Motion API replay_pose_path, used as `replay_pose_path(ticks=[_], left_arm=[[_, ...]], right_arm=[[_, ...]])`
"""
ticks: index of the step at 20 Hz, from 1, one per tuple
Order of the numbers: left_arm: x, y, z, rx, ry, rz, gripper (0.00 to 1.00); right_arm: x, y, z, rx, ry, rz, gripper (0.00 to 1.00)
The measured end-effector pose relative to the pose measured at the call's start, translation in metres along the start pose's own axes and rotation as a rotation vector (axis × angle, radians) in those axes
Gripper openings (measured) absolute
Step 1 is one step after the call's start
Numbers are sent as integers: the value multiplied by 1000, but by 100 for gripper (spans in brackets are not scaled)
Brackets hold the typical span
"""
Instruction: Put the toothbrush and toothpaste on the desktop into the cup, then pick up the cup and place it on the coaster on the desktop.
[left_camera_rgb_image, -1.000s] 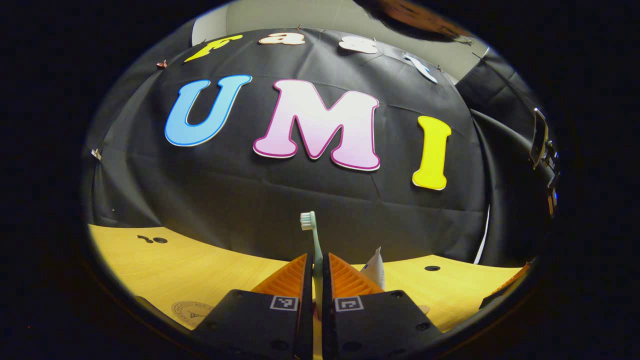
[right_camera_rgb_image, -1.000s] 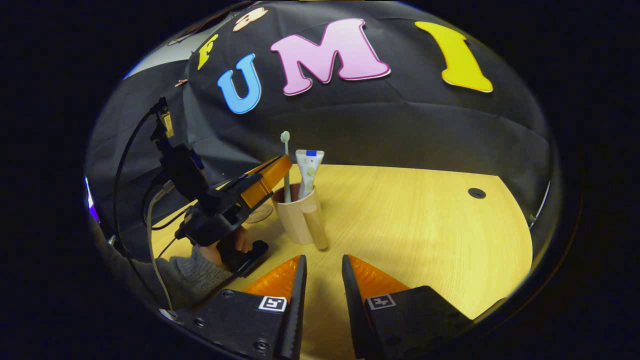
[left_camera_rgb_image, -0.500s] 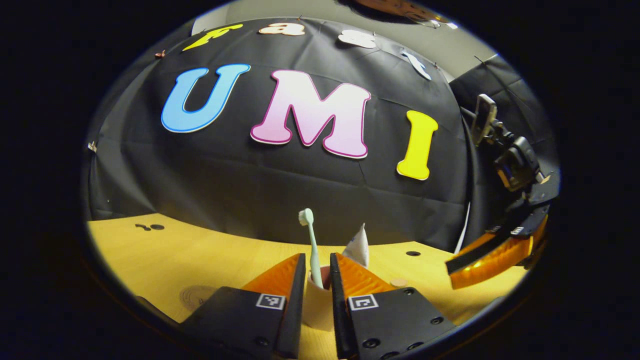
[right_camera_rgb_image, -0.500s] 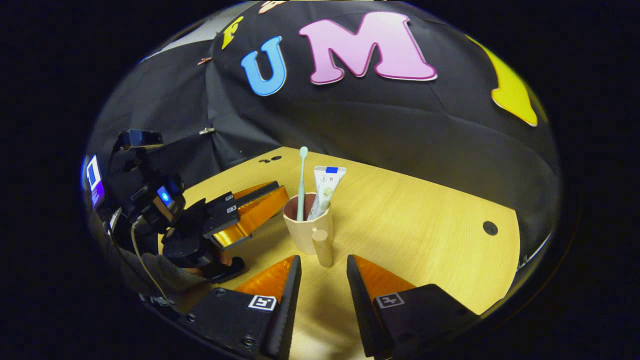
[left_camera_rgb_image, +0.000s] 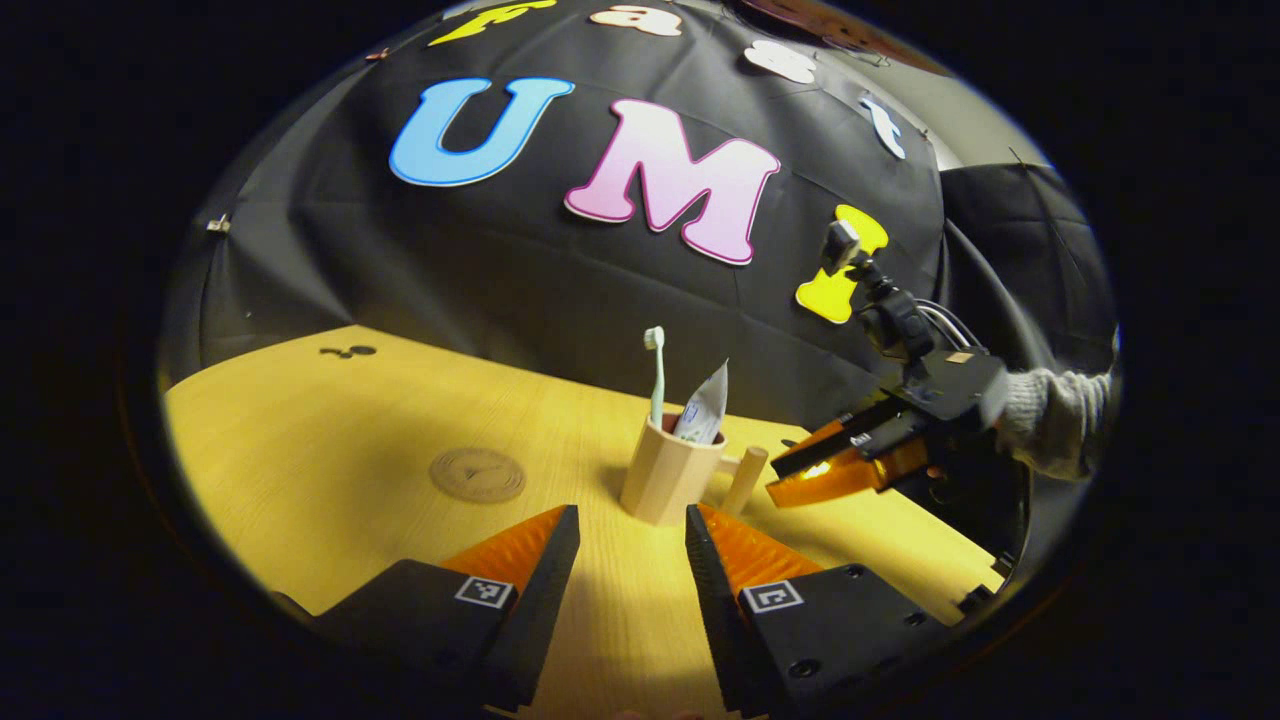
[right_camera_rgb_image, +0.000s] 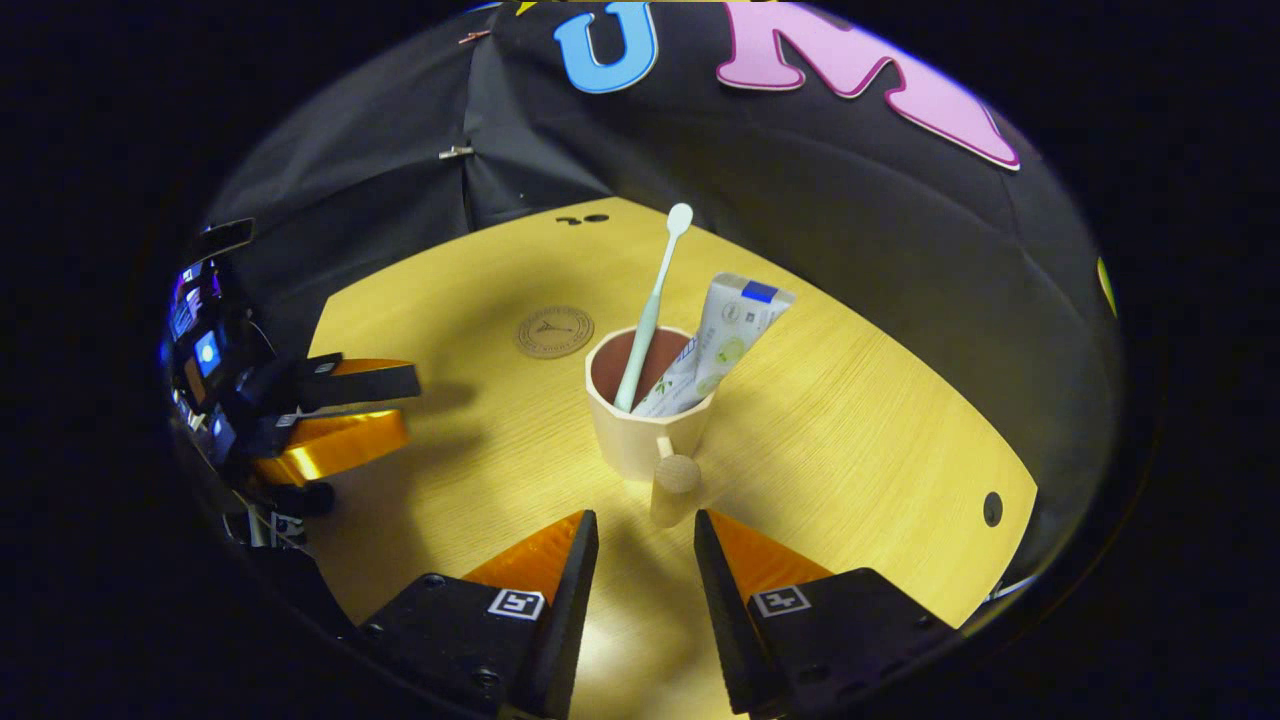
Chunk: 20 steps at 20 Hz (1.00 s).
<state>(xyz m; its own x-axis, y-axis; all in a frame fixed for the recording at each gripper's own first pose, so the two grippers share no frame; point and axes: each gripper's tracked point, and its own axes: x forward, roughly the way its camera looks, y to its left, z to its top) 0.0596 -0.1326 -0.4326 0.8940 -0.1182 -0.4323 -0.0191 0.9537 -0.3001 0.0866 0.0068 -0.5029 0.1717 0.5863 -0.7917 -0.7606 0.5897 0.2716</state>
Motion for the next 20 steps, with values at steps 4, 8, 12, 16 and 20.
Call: replay_pose_path(ticks=[4,8,12,16,20], left_arm=[[-45,22,-8,-2,47,90,72],[-54,33,-4,3,33,137,73],[-48,44,2,22,10,166,73],[-48,50,0,2,6,182,73],[-49,60,-5,5,19,201,73]], right_arm=[[26,-9,3,-28,54,-1,53],[50,-14,4,-56,105,0,57],[62,-11,-1,-66,180,18,53],[76,-12,-2,-79,219,23,57],[82,-11,-3,-94,250,29,49]])
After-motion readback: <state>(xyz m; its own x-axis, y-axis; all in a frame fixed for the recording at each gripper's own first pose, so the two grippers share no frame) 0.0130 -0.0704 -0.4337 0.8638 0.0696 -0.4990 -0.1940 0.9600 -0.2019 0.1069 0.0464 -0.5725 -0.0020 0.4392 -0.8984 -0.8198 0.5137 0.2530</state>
